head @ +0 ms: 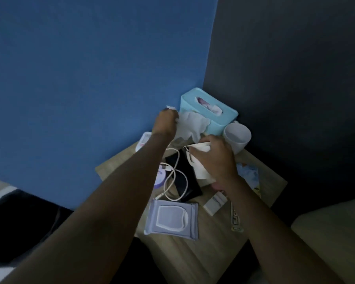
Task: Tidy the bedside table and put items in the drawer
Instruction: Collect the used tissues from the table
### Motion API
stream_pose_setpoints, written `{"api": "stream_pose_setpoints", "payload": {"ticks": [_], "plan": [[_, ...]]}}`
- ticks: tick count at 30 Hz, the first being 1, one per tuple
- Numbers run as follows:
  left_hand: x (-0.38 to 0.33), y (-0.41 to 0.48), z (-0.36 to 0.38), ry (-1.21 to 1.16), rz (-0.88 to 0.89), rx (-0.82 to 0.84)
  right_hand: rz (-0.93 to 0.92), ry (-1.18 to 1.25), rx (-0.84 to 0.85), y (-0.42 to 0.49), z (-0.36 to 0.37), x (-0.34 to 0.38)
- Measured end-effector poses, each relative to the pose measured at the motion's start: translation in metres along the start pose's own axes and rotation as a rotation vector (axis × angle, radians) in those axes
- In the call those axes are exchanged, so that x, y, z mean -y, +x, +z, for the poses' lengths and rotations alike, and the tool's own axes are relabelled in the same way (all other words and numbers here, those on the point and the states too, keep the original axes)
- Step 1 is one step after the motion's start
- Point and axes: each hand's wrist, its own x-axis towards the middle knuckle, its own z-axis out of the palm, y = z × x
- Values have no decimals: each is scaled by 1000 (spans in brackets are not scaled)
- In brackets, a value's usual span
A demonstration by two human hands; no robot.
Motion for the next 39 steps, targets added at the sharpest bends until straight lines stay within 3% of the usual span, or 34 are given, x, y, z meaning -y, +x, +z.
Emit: {"api": "stream_pose_setpoints", "payload": {"ticks": [9,15,23,29,39], "plan": [[21,-60,-113,-24,-119,-176,-74,-47,0,-7,-29,80],[48,-130,-159,-32,-205,-248,-213,-95,86,-43,-3,130],[148,-309,-181,-46,-583,-374,-463,-144,445,-146,115,189],[228,-427,-178,-148,-842,-453,-457,-130,653,-220,193,211],[376,-393,-224,-37,-927,-420,-473,-33,647,-180,330,310]]}}
